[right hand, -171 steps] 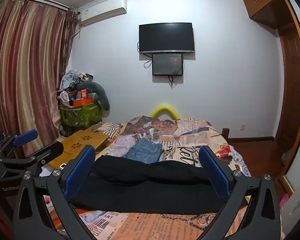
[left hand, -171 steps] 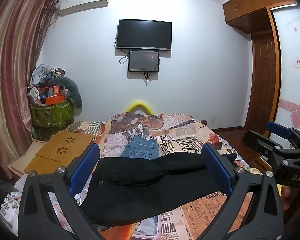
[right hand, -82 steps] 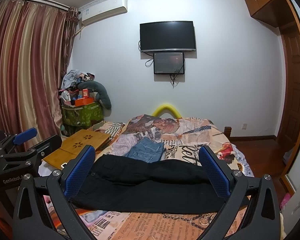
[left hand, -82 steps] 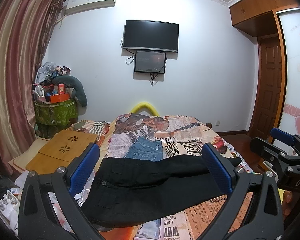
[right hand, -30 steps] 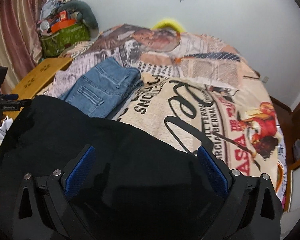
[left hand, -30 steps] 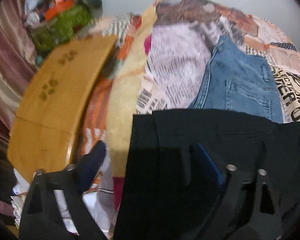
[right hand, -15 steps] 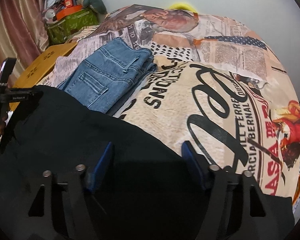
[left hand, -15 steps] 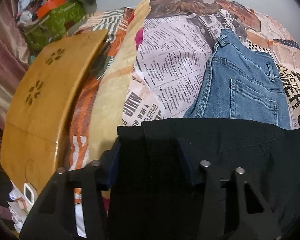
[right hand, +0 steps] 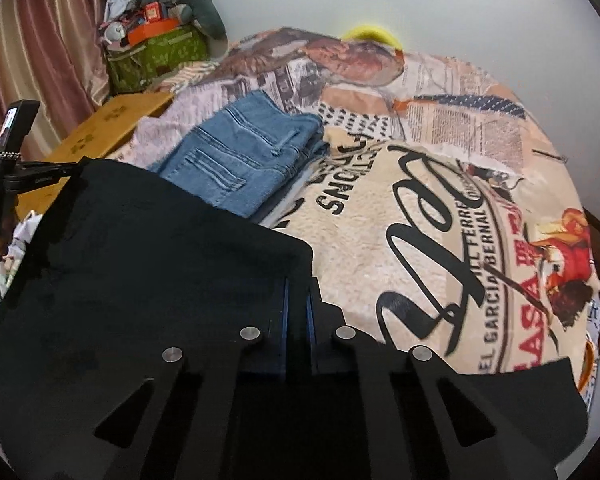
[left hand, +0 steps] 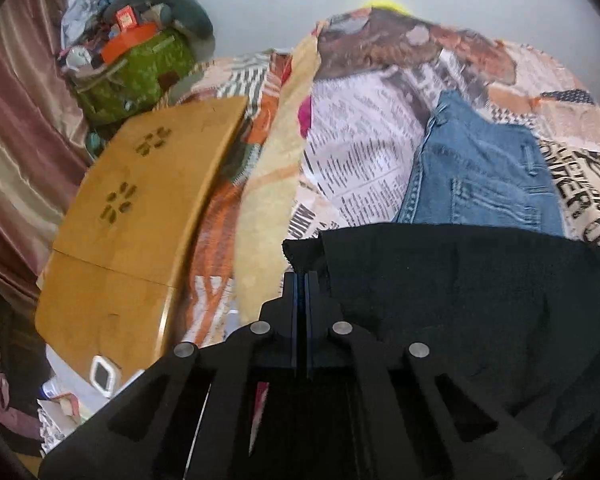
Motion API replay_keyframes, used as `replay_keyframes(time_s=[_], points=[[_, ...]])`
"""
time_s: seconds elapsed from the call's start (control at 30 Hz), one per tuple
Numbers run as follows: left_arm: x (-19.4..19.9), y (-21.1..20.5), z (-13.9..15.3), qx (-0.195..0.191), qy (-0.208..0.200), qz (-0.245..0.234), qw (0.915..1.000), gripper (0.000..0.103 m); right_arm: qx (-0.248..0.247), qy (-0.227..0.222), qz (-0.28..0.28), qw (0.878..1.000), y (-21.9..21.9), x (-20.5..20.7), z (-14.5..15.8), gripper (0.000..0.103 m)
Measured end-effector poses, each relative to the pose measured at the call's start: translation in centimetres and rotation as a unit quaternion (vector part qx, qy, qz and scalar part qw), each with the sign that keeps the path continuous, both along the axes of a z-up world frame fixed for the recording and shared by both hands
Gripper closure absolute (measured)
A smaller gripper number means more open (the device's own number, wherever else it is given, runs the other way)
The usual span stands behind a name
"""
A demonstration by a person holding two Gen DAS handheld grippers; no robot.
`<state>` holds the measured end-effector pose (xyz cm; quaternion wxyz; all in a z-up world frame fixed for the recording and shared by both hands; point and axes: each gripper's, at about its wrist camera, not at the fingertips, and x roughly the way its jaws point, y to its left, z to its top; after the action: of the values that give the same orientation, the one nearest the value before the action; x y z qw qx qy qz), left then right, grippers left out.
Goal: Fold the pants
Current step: 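Lift the black trousers with both grippers and fold them over onto themselves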
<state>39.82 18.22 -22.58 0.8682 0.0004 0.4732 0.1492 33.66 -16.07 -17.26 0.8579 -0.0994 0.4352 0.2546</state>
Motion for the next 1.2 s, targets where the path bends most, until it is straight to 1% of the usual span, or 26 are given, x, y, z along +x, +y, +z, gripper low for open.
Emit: replay_keyframes(time_s=[0.23,0.3,0.43,0.5,0.67,0.8,0.87,0.9,0.93,0.97,1.0,1.03,1.1,1.2], points=[[-4.6,-0.7,4.4,0.0,-0.038,-0.013,0.9992,0.101,0.001,-0.037,0.001,0.999,0.0,-4.1,3.4,0.097],[-6.1,-0.9,5.3,0.009,-0.043,-0.013,0.9989,0.101,0.002,-0.044,0.001,0.999,0.0,-5.4,4.2,0.097],[-9.1,-1.3,5.8,0.024,-0.042,-0.011,0.9988,0.101,0.006,-0.052,-0.001,0.999,-0.2,-8.1,5.2,0.097],[-10.4,-1.4,5.8,0.026,-0.041,-0.009,0.9988,0.101,0.005,-0.055,-0.001,0.998,-0.4,-9.3,5.2,0.097],[-13.8,-1.0,5.8,0.006,-0.039,-0.001,0.9992,0.101,0.012,-0.05,-0.001,0.999,-0.9,-12.3,5.3,0.097],[-15.3,-1.0,6.4,-0.027,-0.032,-0.011,0.9991,0.101,0.005,-0.052,0.001,0.999,-0.8,-14.3,5.0,0.097],[-15.1,-1.2,6.9,-0.036,-0.025,-0.017,0.9989,0.091,0.002,-0.049,0.004,0.999,-0.7,-15.1,4.7,0.097],[-14.8,-1.5,7.1,-0.042,-0.021,-0.019,0.9987,0.073,-0.001,-0.048,0.005,0.999,-0.6,-15.3,4.5,0.097],[-14.3,-1.7,7.3,-0.048,-0.019,-0.019,0.9985,0.047,-0.004,-0.048,0.004,0.999,-0.6,-15.5,4.3,0.097],[-13.9,-1.8,7.6,-0.055,-0.022,-0.02,0.998,0.034,-0.006,-0.047,0.004,0.999,-0.6,-15.6,4.1,0.097],[-13.3,-2.0,7.9,-0.069,-0.031,-0.024,0.9968,0.02,-0.006,-0.046,0.002,0.999,-0.7,-15.8,3.9,0.097],[-12.7,-2.2,8.0,-0.08,-0.037,-0.029,0.9957,0.015,-0.004,-0.044,0.0,0.999,-0.8,-15.7,3.8,0.097],[-10.4,-2.4,7.9,-0.095,-0.035,-0.039,0.9941,0.014,0.002,-0.04,-0.003,0.999,-1.0,-15.5,3.6,0.097],[-6.8,-2.2,6.8,-0.101,-0.018,-0.036,0.9941,0.014,0.006,-0.036,-0.003,0.999,-1.2,-15.0,3.3,0.097]])
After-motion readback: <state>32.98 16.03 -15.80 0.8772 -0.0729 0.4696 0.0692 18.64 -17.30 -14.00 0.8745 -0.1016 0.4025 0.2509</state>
